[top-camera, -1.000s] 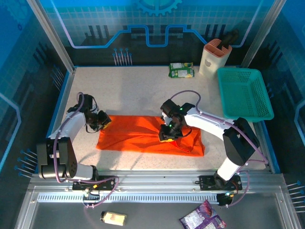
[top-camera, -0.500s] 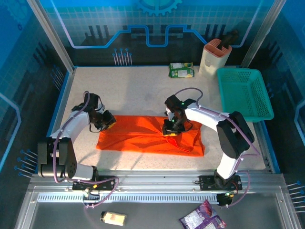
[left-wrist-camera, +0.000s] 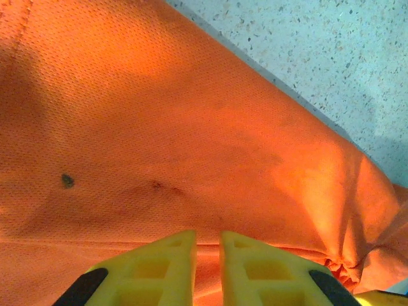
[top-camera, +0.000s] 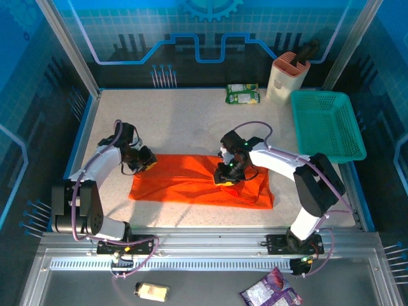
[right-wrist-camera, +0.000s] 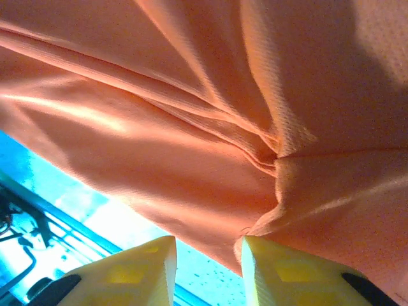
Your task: Fold the inside-out t-shirt
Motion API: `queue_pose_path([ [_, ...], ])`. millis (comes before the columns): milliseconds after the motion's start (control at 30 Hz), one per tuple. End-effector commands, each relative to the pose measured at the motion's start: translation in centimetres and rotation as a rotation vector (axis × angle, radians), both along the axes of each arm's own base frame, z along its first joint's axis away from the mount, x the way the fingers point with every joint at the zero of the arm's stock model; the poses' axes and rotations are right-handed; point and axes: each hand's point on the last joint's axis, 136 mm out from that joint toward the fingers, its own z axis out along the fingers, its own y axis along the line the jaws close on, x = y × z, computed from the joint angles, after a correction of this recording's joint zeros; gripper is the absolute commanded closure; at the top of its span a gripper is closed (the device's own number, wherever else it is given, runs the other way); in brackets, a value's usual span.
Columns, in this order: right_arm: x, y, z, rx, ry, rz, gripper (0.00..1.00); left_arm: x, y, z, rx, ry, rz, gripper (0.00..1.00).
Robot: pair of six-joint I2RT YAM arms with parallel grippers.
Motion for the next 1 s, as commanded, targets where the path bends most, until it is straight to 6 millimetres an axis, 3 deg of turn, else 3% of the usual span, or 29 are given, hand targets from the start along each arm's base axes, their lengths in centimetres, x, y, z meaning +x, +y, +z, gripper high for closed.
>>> queue_pose_path([
  [0, -0.2, -1.6, 0.1, -0.015, 0.003, -0.041, 0.68, 0.2, -0.8, 0.2, -0.015, 0.011, -0.022, 0.82],
  [133, 1.3, -5.8, 1.0, -0.029, -0.050, -0.141, 0.68, -0.4, -1.0, -1.0, 0.016, 0.045, -0.048, 0.83],
  [300, 3.7, -13.2, 2.0, -0.059, -0.106, -0.289, 0.68, -1.9, -0.5, -3.7, 0.069, 0.126, -0.070, 0.85],
  [400, 5.0, -17.4, 1.6, -0.073, -0.127, -0.395, 0.68, -3.0, 0.3, -5.3, 0.111, 0.173, -0.070, 0.87],
  [467, 5.7, -19.1, 1.0, -0.055, -0.123, -0.450, 0.68, -3.4, 0.4, -6.2, 0.118, 0.199, -0.071, 0.88],
  [600, 6.9, -20.0, -0.4, 0.016, -0.100, -0.492, 0.66, -3.8, 0.4, -7.5, 0.112, 0.234, -0.069, 0.88],
  [967, 9.0, -19.3, -3.5, 0.092, -0.051, -0.504, 0.68, -3.6, 0.5, -7.6, 0.122, 0.237, -0.067, 0.88],
])
